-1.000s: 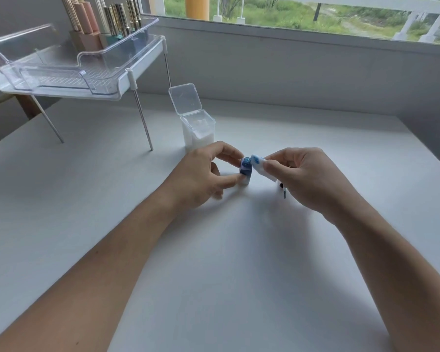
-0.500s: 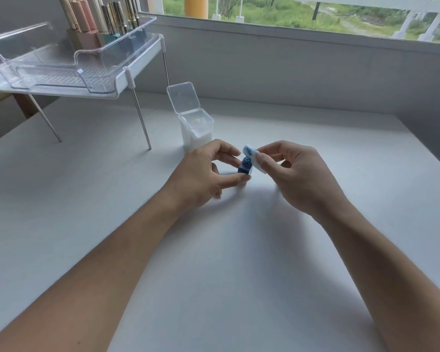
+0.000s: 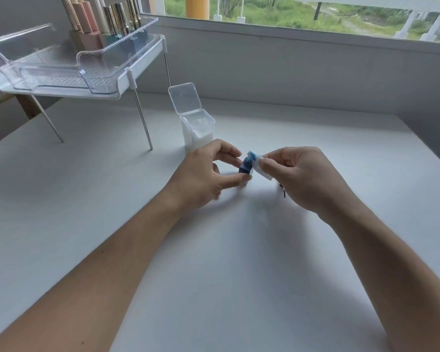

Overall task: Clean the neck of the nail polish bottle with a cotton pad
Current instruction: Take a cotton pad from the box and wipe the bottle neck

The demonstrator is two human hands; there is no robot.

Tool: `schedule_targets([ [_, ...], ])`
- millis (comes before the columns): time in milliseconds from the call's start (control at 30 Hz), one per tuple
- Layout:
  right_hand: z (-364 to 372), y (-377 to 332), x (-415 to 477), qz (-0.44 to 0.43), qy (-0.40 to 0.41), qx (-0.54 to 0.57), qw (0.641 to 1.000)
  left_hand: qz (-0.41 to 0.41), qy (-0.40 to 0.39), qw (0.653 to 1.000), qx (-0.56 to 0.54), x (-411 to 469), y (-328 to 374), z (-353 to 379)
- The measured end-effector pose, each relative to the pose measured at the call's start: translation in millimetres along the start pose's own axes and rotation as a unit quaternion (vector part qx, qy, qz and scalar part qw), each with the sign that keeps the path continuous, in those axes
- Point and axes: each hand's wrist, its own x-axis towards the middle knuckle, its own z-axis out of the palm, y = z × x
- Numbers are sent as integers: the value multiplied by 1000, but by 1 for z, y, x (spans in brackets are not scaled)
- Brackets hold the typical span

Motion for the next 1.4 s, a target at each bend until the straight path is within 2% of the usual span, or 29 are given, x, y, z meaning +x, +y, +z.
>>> schedule_targets([
  [300, 1, 0, -1, -14, 44, 11, 999, -2, -20, 1000, -16, -1, -2, -2],
  [900, -1, 1, -1, -4, -1, -10, 1000, -5, -16, 1000, -18, -1, 0, -1],
  [1133, 1, 2, 1, -42, 56, 2, 998, -13, -22, 999, -25, 0, -1, -2],
  [1400, 8, 1, -3, -31, 27, -28, 999, -7, -18, 999, -30, -1, -2, -1],
])
